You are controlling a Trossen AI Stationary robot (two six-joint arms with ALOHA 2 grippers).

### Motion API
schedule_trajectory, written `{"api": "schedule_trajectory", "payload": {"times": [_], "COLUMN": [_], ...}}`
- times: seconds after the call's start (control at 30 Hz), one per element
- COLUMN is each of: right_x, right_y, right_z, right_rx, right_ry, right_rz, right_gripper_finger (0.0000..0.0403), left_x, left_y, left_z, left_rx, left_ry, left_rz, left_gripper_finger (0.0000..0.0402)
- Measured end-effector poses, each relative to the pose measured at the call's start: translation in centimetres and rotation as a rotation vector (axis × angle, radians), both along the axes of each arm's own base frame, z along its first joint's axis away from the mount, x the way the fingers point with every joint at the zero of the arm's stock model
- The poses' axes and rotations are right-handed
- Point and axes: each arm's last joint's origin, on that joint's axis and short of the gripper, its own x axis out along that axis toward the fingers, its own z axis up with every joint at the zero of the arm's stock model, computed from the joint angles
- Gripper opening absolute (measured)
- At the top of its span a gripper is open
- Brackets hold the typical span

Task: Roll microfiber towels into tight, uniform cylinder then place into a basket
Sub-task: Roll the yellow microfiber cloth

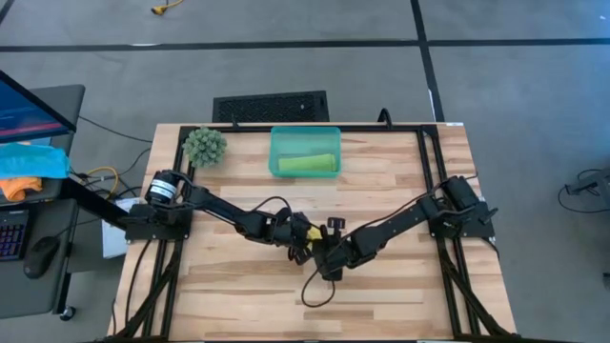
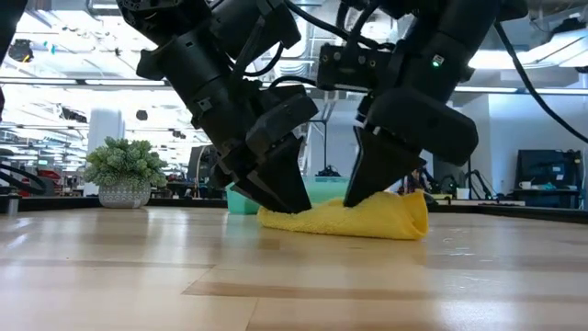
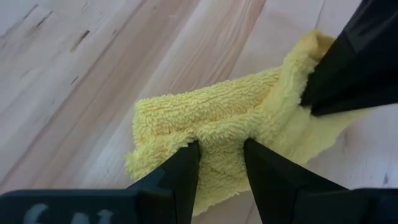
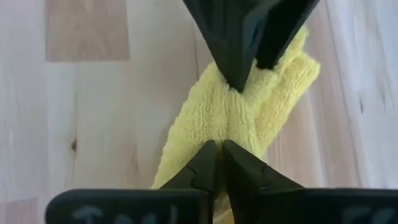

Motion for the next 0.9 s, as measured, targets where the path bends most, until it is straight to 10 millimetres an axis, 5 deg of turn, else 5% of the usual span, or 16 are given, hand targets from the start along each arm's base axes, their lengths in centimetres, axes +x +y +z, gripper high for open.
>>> {"api": "schedule_trajectory", "payload": {"times": [0.57, 0.9], "right_x": [-0.5, -0.5], "right_y": [0.0, 0.0], "right_z": [-1.7, -1.8], "right_rx": [0.037, 0.028], "right_ry": [0.117, 0.118], "right_rz": [-0.024, 0.002], "right_gripper_finger": [0.0043, 0.0043], "left_x": [-1.3, -1.3], "left_y": [-1.9, -2.9], "left_z": [3.4, 3.7], "left_rx": [0.206, 0.344], "left_ry": [-0.042, -0.053], "left_rz": [-0.143, -0.294], "left_gripper_finger": [0.0127, 0.0127]}}
